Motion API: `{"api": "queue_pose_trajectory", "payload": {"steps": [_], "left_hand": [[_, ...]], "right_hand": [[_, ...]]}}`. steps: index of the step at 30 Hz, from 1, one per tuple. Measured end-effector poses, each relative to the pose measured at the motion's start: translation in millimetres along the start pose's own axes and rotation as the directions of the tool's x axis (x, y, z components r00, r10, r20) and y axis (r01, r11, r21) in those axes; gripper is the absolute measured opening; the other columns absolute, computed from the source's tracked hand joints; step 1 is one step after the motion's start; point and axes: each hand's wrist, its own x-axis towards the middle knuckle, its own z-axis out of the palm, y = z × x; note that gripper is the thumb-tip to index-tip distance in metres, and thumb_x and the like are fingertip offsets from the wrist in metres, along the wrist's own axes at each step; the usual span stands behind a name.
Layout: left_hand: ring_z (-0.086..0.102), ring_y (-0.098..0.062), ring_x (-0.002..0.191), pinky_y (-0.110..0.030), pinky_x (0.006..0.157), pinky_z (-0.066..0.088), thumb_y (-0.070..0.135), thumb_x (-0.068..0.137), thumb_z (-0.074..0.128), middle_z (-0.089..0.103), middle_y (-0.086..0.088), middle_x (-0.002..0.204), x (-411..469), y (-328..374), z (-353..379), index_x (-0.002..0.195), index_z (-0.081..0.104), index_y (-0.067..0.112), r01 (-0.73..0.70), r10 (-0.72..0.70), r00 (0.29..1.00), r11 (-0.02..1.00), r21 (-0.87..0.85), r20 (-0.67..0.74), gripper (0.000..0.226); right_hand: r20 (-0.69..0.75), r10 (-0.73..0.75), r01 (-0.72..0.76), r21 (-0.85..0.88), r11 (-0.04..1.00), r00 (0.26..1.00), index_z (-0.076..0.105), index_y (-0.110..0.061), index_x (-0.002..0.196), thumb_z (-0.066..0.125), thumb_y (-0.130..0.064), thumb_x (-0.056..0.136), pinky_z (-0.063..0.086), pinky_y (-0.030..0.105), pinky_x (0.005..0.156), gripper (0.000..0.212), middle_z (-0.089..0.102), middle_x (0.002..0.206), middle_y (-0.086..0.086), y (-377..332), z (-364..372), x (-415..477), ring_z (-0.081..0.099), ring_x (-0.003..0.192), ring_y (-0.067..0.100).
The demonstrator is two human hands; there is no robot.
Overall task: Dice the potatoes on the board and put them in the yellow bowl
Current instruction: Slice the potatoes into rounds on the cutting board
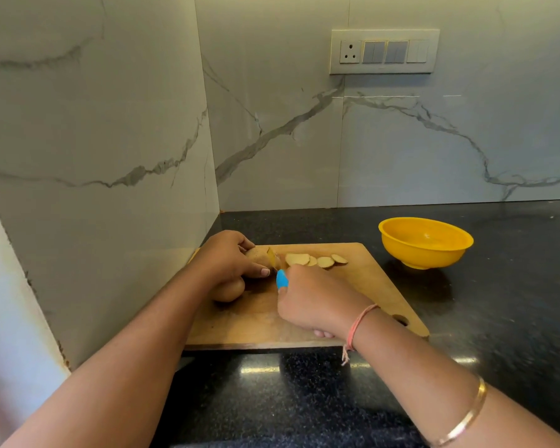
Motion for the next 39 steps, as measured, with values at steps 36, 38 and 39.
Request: {"api": "queue_pose_trajectory", "payload": {"steps": [36,38,39], "left_hand": [[0.051,-0.020,0.115,-0.023,0.081,0.039,0.025,0.076,0.079,0.054,-0.003,0.131,-5.2,-4.9,2.8,0.129,0.051,0.017,-0.041,0.041,0.999,0.999,-0.005,0.028,0.061],[0.052,-0.019,0.112,-0.023,0.080,0.040,0.026,0.076,0.079,0.055,-0.003,0.129,-5.9,-4.1,2.8,0.128,0.052,0.017,-0.040,0.040,0.999,0.999,-0.001,0.014,0.059],[0.052,-0.019,0.111,-0.023,0.080,0.041,0.026,0.076,0.079,0.056,-0.003,0.128,-6.3,-3.9,2.7,0.127,0.052,0.017,-0.039,0.039,0.999,0.999,0.001,0.006,0.059]], "right_hand": [[-0.049,0.023,-0.006,0.315,0.949,0.999,0.032,-0.026,0.142,0.030,-0.033,0.100,0.035,0.014,0.035,0.042,0.052,0.064,0.004,17.2,-14.4,-19.1,0.045,0.039,0.010],[-0.052,0.023,-0.006,0.301,0.954,0.998,0.031,-0.024,0.142,0.030,-0.032,0.100,0.035,0.015,0.035,0.043,0.052,0.065,0.003,13.1,-13.9,-19.7,0.046,0.040,0.011],[-0.053,0.030,-0.013,0.296,0.955,0.998,0.031,-0.024,0.143,0.029,-0.032,0.100,0.035,0.015,0.035,0.044,0.052,0.065,0.004,11.4,-14.2,-20.1,0.046,0.039,0.010]]}}
